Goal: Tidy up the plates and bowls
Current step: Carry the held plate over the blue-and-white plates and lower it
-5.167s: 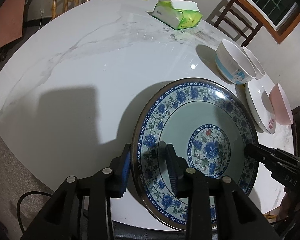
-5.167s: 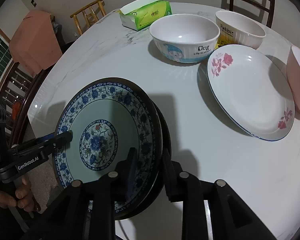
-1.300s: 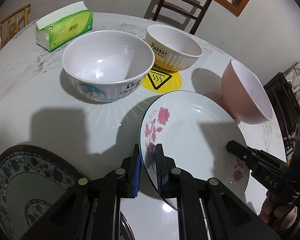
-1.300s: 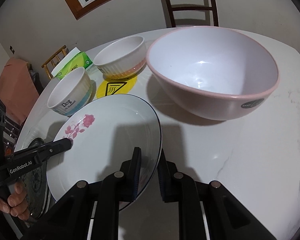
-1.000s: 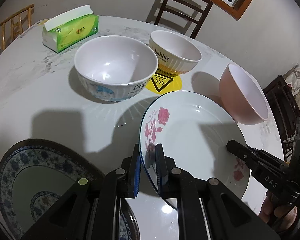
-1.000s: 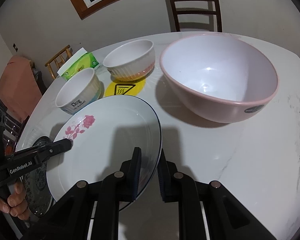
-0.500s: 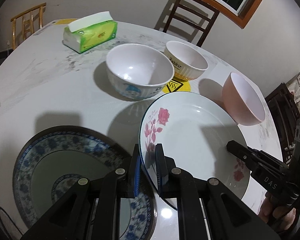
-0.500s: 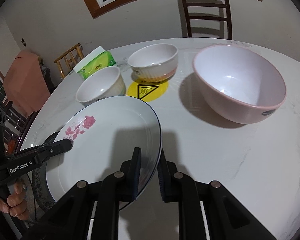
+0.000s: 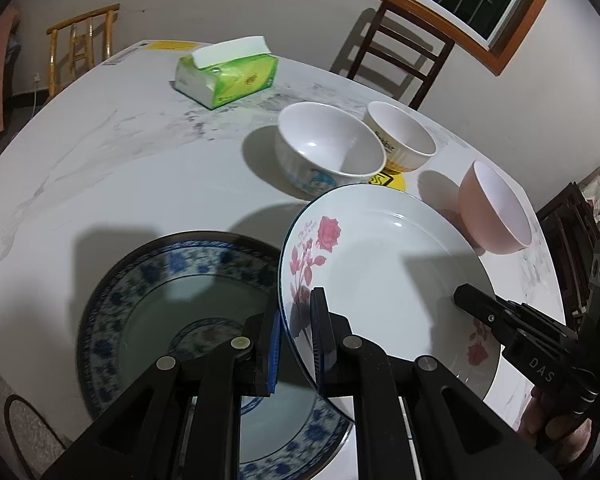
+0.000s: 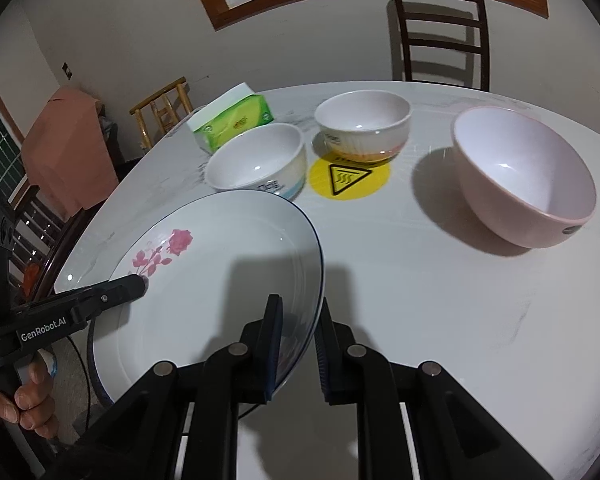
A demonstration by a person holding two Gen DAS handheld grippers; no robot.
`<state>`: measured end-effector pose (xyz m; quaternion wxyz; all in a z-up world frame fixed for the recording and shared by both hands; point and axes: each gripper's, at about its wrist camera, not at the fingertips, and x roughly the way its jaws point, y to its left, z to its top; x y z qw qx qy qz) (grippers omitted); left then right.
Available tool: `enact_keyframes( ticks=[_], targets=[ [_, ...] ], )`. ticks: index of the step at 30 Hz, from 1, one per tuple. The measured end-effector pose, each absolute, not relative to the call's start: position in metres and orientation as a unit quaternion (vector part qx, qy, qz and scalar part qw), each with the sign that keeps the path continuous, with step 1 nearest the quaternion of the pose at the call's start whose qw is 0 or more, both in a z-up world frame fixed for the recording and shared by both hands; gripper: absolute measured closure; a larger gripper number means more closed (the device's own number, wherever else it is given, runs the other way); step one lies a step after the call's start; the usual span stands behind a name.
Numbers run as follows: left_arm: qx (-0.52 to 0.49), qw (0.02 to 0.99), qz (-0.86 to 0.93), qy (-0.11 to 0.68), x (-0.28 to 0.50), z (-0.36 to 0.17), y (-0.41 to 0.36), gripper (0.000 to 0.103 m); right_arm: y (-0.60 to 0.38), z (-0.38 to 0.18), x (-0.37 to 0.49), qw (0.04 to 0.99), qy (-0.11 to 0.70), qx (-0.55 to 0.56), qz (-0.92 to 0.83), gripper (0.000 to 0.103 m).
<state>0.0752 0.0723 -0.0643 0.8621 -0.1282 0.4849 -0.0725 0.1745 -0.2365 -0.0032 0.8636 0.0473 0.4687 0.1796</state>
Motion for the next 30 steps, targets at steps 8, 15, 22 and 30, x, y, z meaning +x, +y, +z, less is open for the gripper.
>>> enact_keyframes(
  ticks=[8,15,22,30],
  targets=[
    [-0.136,0.863,-0.057,0.483,0.061,-0.063,0.097,0.093,-0.210,-0.002,0.166,0.859,0.470,0.037,0.198,0.087],
    [-0.143,0.864,-0.041,0.481,0.050,-0.064,0.118,0.093,-0.189,-0.004,0.163,0.853,0.475,0.033,0.214,0.087],
    [-0.150,0.861,-0.028,0.485,0.041,-0.069,0.136,0.093,-0.168,-0.011,0.161,0.846,0.483,0.026,0.226,0.087],
    [-0.158,0.859,-0.011,0.487,0.036,-0.075,0.157,0.093,-0.146,-0.017,0.160,0.838,0.492,0.019,0.236,0.087]
  ],
)
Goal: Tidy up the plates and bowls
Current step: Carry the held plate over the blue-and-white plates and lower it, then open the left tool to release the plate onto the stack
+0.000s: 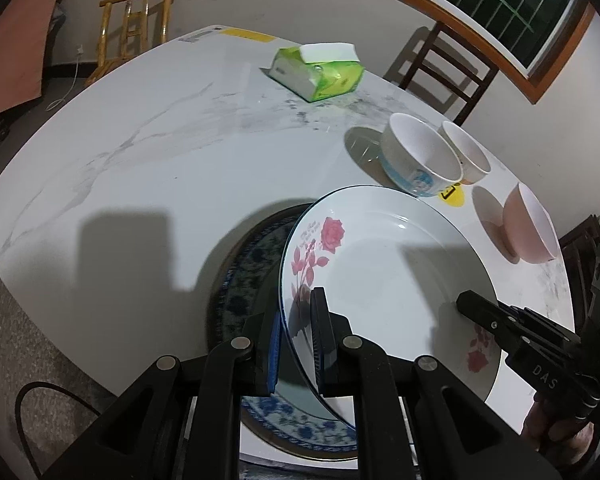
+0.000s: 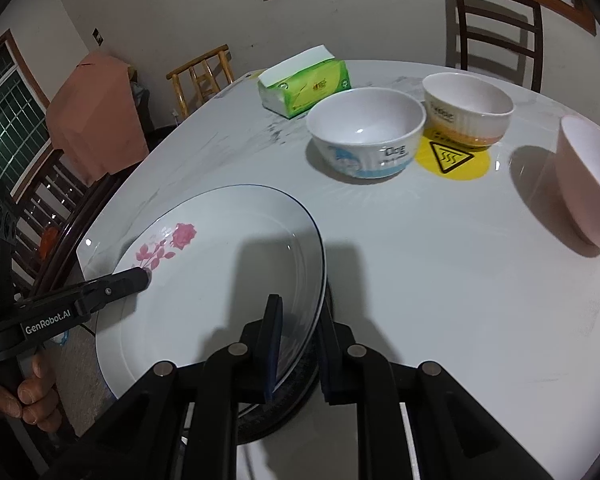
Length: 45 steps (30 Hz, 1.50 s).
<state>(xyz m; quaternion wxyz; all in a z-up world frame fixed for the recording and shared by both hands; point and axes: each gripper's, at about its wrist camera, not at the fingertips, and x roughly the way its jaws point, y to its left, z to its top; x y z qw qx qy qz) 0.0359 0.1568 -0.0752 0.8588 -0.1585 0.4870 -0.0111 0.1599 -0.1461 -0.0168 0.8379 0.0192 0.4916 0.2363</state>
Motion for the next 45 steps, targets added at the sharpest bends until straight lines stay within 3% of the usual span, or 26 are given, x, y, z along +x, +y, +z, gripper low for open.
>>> enact_keyframes(
  ticks=[45],
  targets=[
    [-0.175,0.839,-0.002,0.515,0.038,-0.102,0.179,0.093,-0.125,-0.039,0.159,0.812,0.536,0.010,0.232,0.084]
  ],
)
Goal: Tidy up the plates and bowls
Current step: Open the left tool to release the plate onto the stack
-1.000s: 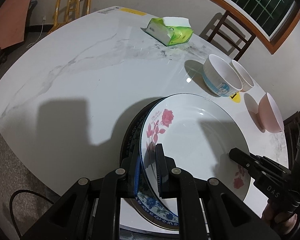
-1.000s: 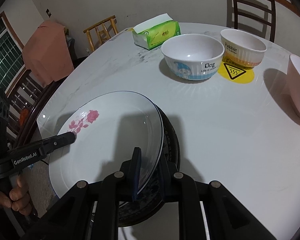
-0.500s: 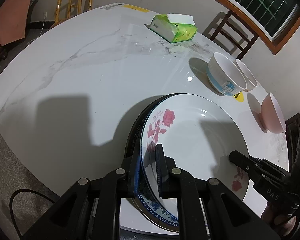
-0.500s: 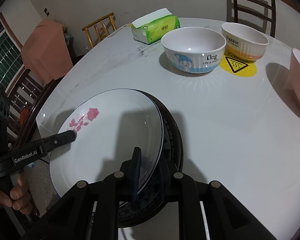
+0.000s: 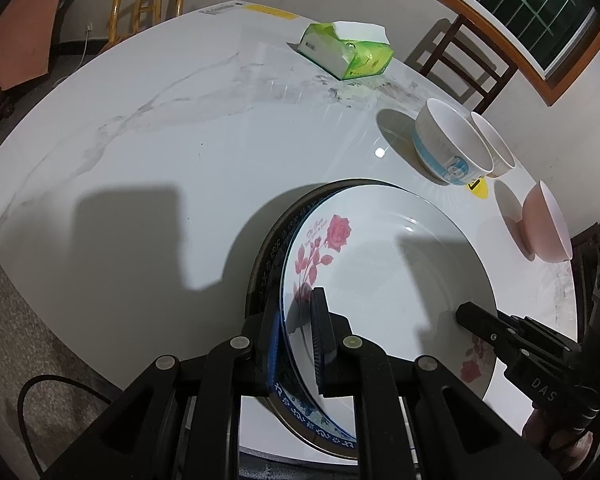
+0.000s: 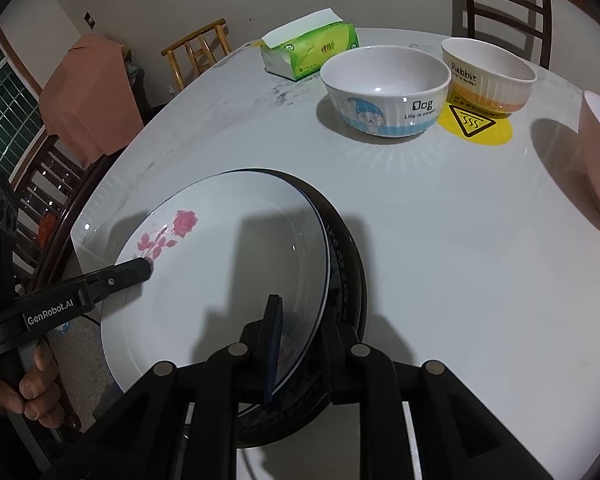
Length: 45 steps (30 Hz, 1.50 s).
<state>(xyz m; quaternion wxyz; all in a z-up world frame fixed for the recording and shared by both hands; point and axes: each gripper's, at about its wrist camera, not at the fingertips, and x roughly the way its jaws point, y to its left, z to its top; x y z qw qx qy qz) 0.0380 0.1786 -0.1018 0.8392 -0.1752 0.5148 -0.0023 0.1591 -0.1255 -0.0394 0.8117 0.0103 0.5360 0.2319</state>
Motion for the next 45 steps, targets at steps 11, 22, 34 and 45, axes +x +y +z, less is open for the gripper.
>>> enact_keyframes(
  ticks=[11,22,34,45],
  targets=[
    [-0.176,0.837,0.000,0.517,0.039,-0.102,0.178,0.091,-0.108,-0.035,0.159,0.800,0.560,-0.042,0.209,0.077],
    [-0.168,0.837,0.000,0.520,0.038,-0.101,0.176,0.087,-0.099,-0.032,0.163,0.787,0.582,-0.074,0.191,0.074],
    [-0.134,0.851,0.016,0.508,0.038,-0.090,0.169,0.077,-0.114,-0.024,0.165,0.800,0.565,-0.043,0.199,0.074],
    [-0.077,0.871,0.022,0.484,0.043,-0.069,0.137,0.062,-0.152,-0.003,0.147,0.835,0.519,-0.056,0.171,0.074]
  ],
)
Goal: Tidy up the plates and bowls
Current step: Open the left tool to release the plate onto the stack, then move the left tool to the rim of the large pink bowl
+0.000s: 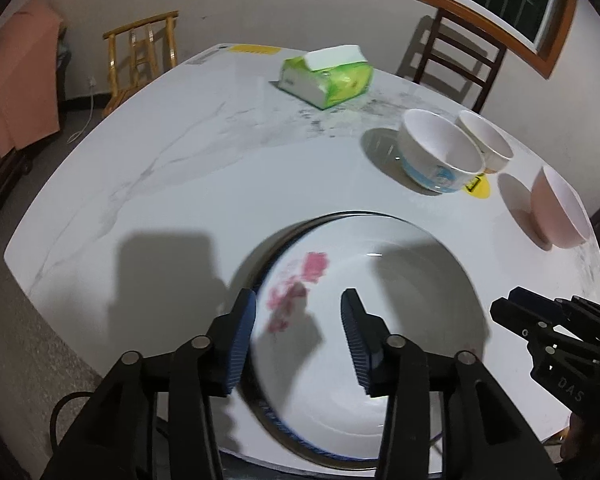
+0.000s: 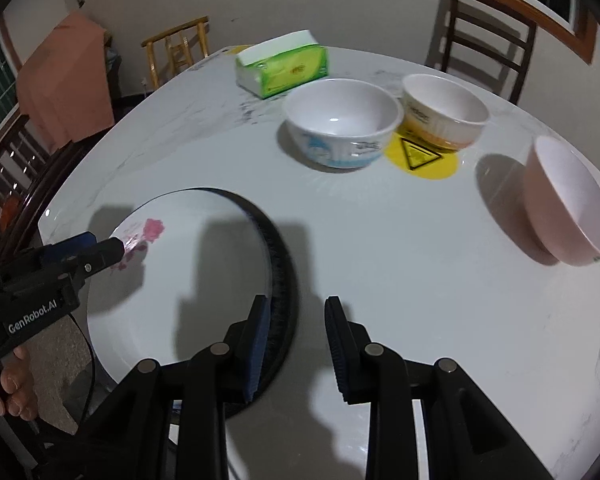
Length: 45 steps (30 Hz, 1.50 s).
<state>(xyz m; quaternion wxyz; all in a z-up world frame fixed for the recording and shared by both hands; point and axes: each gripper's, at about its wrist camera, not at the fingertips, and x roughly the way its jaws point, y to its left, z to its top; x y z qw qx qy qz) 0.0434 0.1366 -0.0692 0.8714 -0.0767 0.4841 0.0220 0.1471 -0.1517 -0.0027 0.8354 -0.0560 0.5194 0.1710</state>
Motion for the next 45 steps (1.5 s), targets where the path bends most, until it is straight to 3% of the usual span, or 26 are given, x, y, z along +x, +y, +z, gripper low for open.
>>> enact_keyframes(
  ticks=[20,31,45],
  targets=[
    [-0.027,0.864,-0.059,0.499,0.085,-0.061,0.008,0.053,-0.295,0.002,0.161,0.857,0.510,0.038,0.068,0.074],
    [-0.035,0.855,-0.118,0.504,0.113,-0.045,-0.056,0.052,-0.388,0.028,0.173,0.870,0.482,0.103,0.006,0.074],
    [-0.085,0.837,-0.154,0.518,0.170,-0.026,-0.107,0.052,-0.437,0.030,0.228,0.867,0.480,0.133,-0.028,0.074]
  ],
)
